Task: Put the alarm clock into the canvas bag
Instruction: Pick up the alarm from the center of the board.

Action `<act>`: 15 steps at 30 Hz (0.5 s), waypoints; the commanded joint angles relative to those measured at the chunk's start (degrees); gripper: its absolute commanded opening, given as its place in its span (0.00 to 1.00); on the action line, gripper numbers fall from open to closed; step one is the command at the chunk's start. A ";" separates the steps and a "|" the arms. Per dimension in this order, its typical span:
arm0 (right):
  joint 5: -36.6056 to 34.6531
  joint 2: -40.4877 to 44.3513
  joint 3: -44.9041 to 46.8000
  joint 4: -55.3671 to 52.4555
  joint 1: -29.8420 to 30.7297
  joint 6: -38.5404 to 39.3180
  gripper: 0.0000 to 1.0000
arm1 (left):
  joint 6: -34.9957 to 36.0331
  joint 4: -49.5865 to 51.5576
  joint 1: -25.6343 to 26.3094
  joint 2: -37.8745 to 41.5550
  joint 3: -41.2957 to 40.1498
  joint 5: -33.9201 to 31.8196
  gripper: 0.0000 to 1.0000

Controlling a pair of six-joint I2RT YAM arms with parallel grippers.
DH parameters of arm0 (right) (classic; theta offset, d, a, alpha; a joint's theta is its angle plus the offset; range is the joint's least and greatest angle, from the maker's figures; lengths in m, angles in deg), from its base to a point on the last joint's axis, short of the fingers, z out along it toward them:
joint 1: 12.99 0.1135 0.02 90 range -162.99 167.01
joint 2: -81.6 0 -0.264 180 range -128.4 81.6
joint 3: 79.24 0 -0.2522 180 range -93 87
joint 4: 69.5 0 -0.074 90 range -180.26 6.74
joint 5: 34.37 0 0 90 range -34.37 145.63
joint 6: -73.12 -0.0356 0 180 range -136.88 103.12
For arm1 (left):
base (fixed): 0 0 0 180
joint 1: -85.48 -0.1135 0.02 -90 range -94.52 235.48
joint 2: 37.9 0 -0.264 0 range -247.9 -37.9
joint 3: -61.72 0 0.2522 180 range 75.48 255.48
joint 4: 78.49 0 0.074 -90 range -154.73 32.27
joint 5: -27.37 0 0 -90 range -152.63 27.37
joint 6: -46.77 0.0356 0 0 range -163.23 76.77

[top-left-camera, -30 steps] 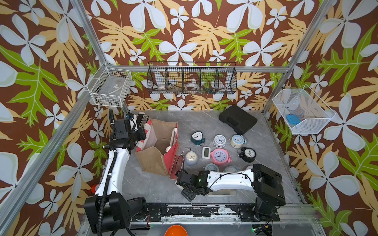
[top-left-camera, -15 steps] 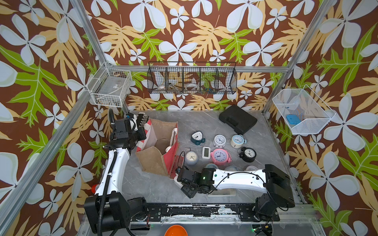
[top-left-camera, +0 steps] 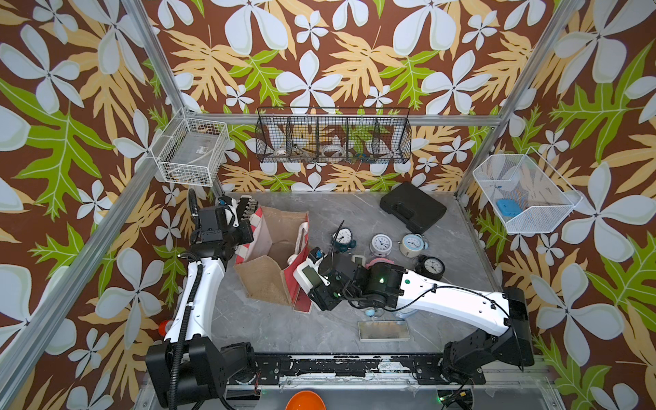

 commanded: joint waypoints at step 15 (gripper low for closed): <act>0.12 -12.68 -21.08 21.74 -5.21 -19.80 0.40 | -2.61 -1.80 -0.10 1.44 -0.61 4.76 0.00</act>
